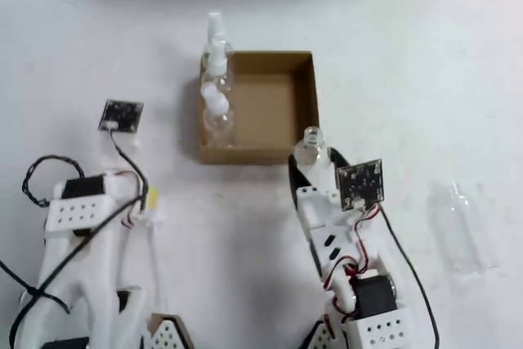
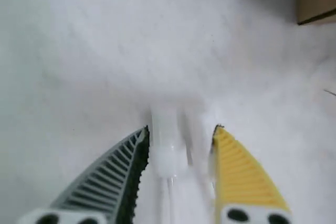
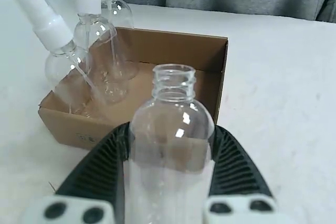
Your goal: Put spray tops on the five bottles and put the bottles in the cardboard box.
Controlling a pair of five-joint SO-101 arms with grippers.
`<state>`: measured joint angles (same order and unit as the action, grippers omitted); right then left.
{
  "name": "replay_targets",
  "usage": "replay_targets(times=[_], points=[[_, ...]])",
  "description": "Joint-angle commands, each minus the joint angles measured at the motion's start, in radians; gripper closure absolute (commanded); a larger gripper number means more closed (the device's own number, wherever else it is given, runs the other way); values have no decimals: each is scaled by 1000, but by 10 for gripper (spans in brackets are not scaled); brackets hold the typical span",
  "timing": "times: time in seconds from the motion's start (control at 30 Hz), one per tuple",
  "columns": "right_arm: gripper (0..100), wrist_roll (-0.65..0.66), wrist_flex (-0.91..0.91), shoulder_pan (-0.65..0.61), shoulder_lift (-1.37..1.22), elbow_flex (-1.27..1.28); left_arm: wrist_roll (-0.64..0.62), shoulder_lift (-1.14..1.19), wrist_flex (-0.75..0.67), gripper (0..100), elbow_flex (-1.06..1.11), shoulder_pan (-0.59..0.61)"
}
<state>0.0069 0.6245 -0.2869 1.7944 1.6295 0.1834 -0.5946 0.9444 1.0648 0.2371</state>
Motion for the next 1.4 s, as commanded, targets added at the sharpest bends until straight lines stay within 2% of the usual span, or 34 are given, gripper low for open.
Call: replay_targets(times=[0.0,0.33,0.5,0.73,0.93,1.17,1.37], points=[[984,-3,-21,-4,10,-15,11,8,-48,786,-61,31],[984,-3,-21,-8,8,-15,14,15,-51,786,-54,68],[984,-3,-21,-4,8,-15,72,16,-46,786,-34,67],[984,-3,-21,-4,8,-15,75,16,-103,787,20,68],[984,-5,-21,-4,8,-15,75,18,-103,889,20,64],[984,-3,-21,-10,8,-2,143,18,-94,799,25,65],[984,-3,-21,-10,8,0,144,19,-78,797,31,33]])
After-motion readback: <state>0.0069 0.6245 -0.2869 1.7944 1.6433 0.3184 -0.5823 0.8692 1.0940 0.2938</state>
